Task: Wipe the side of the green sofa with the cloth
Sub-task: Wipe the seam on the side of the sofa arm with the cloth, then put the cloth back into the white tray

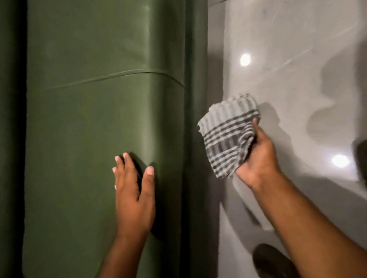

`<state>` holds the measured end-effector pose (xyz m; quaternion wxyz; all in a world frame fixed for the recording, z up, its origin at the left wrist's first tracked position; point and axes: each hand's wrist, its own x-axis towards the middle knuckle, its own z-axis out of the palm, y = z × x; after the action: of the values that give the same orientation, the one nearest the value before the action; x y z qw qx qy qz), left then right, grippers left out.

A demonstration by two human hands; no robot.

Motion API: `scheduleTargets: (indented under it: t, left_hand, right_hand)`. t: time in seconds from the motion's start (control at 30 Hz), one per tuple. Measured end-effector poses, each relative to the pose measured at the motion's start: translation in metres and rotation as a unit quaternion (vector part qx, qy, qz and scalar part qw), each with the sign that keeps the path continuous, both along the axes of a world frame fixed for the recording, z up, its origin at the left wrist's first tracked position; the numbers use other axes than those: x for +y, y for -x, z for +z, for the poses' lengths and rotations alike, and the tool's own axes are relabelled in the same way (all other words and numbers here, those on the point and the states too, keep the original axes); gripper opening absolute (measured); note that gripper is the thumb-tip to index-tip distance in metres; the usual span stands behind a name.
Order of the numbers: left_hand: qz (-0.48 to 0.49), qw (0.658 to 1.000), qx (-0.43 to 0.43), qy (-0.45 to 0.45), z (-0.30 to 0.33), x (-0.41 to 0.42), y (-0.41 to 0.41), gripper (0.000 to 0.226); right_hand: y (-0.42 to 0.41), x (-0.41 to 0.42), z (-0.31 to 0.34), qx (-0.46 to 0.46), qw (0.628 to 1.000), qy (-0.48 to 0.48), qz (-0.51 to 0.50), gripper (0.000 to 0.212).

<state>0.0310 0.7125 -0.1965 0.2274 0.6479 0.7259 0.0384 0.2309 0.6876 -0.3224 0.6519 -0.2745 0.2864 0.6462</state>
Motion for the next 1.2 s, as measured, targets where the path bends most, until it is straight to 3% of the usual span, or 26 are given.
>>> scheduleTargets:
  t: [0.1,0.23,0.37,0.47,0.6,0.77,0.83,0.87,0.93,1.0,1.2]
  left_hand:
    - [0.089,0.993,-0.069,0.017,0.041,-0.028,-0.023,0.063]
    - [0.146,0.983,-0.104,0.040,0.128,-0.044,-0.044,0.067]
    - [0.204,0.969,-0.116,0.078,0.228,-0.066,-0.026,0.086]
    - [0.286,0.945,-0.139,0.078,0.298,-0.099,-0.001,0.086]
    - [0.456,0.875,-0.157,-0.029,0.385,-0.180,0.048,0.083]
    - [0.616,0.769,-0.119,-0.122,0.446,-0.327,0.094,0.080]
    - [0.668,0.723,-0.093,-0.149,0.454,-0.388,0.109,0.080]
    - [0.697,0.693,-0.079,-0.165,0.457,-0.420,0.116,0.080]
    - [0.755,0.627,-0.059,-0.182,0.449,-0.485,0.121,0.080]
    - [0.792,0.584,-0.035,-0.176,0.435,-0.543,0.116,0.081]
    - [0.848,0.524,-0.002,-0.084,0.373,-0.670,0.088,0.094]
  right_hand:
    - [-0.046,-0.015,0.060,-0.029,0.997,-0.037,0.055,0.054]
    - [-0.065,-0.015,0.162,-0.069,0.983,-0.049,0.165,0.063]
    - [-0.056,0.004,0.278,-0.090,0.940,-0.111,0.310,0.083]
    - [-0.028,0.014,0.360,-0.078,0.889,-0.189,0.410,0.081]
    - [0.053,-0.004,0.465,-0.064,0.803,-0.260,0.533,0.065]
    - [0.163,-0.074,0.568,-0.024,0.691,-0.349,0.633,0.045]
    - [0.208,-0.115,0.594,-0.003,0.655,-0.365,0.662,0.053]
    - [0.232,-0.141,0.610,0.003,0.639,-0.370,0.674,0.054]
    - [0.271,-0.190,0.619,0.046,0.579,-0.388,0.715,0.037]
    - [0.305,-0.237,0.624,0.058,0.536,-0.384,0.750,0.037]
    - [0.376,-0.386,0.603,0.036,0.389,-0.340,0.856,0.043]
